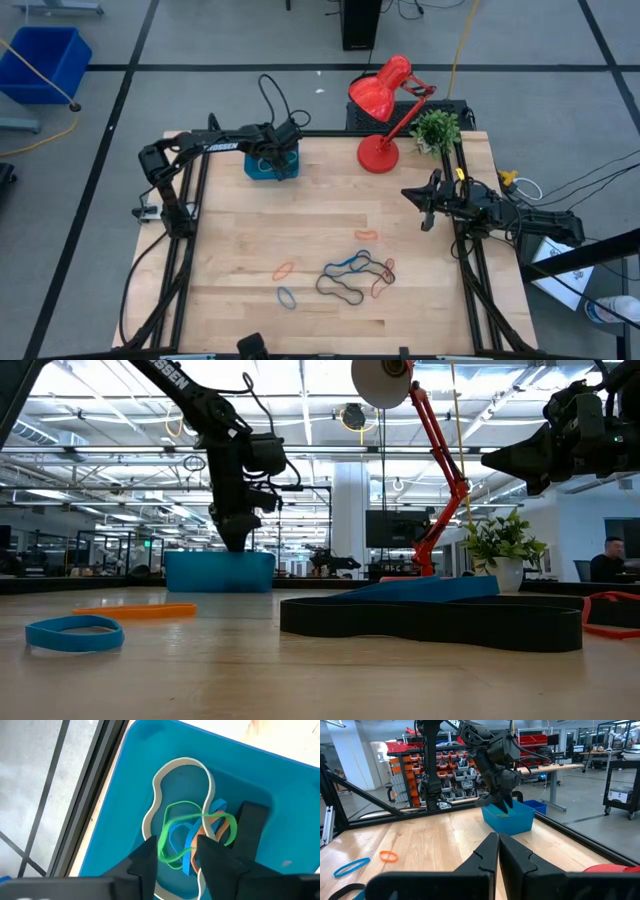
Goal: Pick and place rubber bands into bin
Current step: Put the green rubber band into the blue container, then put the left orange rubber band into the blue container
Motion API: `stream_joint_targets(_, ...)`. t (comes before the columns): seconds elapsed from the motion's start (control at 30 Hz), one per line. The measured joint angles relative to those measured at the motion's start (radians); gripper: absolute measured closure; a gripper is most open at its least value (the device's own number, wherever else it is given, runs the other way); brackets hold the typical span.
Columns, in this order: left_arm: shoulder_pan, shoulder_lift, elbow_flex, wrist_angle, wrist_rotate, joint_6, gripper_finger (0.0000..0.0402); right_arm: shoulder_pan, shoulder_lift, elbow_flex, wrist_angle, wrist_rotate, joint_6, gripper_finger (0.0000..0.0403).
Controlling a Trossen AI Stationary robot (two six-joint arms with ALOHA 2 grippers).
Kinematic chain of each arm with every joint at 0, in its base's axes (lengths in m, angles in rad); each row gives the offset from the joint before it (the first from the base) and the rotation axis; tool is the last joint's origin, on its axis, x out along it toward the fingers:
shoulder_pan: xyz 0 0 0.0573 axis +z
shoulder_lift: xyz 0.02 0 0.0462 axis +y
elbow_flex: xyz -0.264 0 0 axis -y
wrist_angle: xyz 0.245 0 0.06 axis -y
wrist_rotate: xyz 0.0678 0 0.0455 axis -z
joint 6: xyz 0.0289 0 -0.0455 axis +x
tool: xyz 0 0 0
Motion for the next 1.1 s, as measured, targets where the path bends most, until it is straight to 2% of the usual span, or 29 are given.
stream_joint_targets(0.3,-0.007,-0.033,0.000,-0.048,0.005,-0.002,0.0218,0.000,0.000,0.000,0.000,0.000,0.000,0.0394)
stream_joint_targets(0.4,-0.027,-0.094,0.000,-0.080,0.066,0.001,0.0220,0.000,0.000,0.000,0.000,0.000,0.000,0.0394)
stream_joint_targets(0.5,-0.065,-0.158,0.000,-0.092,0.198,0.003,0.0223,0.000,0.000,0.000,0.000,0.000,0.000,0.0394)
stream_joint_targets(0.63,-0.148,-0.237,0.000,-0.099,0.361,0.004,0.0223,0.000,0.000,0.000,0.000,0.000,-0.003,0.0394)
stream_joint_targets(0.77,-0.254,-0.288,0.000,-0.111,0.458,0.021,0.0220,0.000,0.000,0.000,-0.005,0.000,-0.003,0.0394)
stream_joint_targets(0.97,-0.437,-0.292,0.000,-0.139,0.478,0.016,0.0220,0.000,0.000,0.000,-0.007,0.001,-0.003,0.0394)
stream_joint_targets(1.1,-0.556,-0.248,0.000,-0.138,0.480,-0.026,0.0220,0.000,0.000,0.000,-0.007,0.001,-0.003,0.0394)
